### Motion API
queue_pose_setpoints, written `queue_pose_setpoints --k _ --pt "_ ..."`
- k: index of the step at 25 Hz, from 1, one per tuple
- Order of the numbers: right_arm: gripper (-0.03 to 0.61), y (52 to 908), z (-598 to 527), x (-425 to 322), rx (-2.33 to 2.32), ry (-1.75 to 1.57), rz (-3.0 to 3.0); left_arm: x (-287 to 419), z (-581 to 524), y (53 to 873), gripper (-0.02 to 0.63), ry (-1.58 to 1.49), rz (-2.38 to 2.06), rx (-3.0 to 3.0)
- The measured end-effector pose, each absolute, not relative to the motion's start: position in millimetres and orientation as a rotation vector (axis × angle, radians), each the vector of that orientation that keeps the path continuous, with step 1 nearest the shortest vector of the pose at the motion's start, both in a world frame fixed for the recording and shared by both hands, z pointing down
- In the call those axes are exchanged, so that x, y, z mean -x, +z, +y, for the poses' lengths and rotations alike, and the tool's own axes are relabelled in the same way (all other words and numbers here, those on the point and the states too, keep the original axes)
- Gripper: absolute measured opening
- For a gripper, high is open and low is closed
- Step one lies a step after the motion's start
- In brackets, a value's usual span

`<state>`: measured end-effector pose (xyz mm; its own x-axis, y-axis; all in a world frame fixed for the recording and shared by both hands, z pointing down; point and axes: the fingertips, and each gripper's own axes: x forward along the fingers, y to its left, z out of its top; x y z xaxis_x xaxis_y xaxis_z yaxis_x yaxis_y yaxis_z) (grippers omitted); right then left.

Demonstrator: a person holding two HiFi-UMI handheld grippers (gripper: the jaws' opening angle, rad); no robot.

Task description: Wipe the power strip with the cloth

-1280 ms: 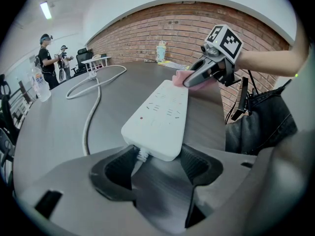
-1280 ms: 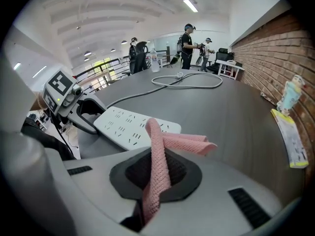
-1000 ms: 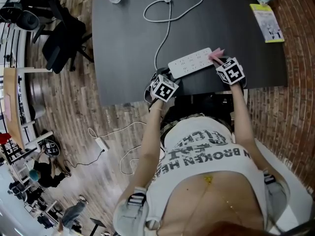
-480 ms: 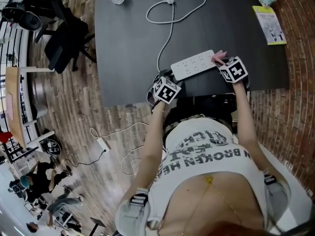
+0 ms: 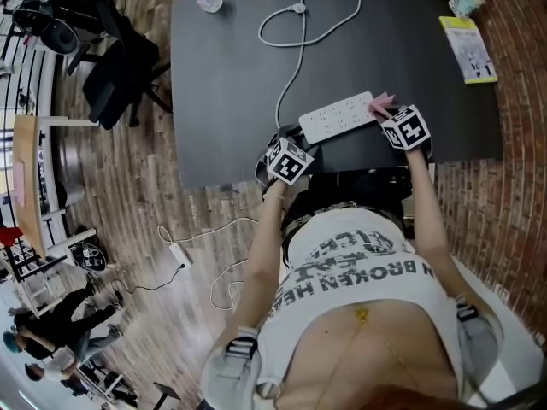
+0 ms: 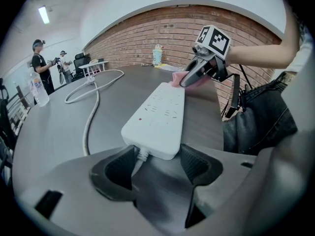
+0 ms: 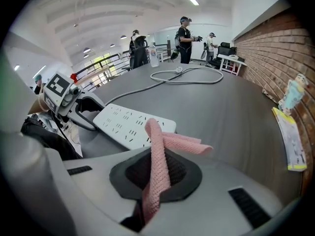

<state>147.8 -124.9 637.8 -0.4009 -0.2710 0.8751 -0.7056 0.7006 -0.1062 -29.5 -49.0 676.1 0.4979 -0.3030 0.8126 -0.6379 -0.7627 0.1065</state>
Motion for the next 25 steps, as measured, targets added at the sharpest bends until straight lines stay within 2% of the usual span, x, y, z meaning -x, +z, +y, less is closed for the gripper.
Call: queue_pose_setpoints --k 5,9,12,14,25 --pt "0.017 608 -119 -127 -0.694 0.459 -2.133 33 -46 643 0.271 1.126 -0.809 -2.411" --pt "0.017 575 -110 -106 -0.651 0.341 -2.281 20 -54 592 0.223 0.903 -0.925 -2.506" --pt "0.017 553 -103 -94 -0.659 0.284 -2.377 5 -59 553 0.074 0.743 -0.980 -2.579" --pt "0.017 540 -98 -88 -0.667 0.224 -2.406 -5 -60 528 0.021 0.636 -1.008 -2.617" --pt "0.017 431 -84 -61 -0.813 0.071 -2.668 -24 -66 421 0.008 0.303 -1.176 -2.723"
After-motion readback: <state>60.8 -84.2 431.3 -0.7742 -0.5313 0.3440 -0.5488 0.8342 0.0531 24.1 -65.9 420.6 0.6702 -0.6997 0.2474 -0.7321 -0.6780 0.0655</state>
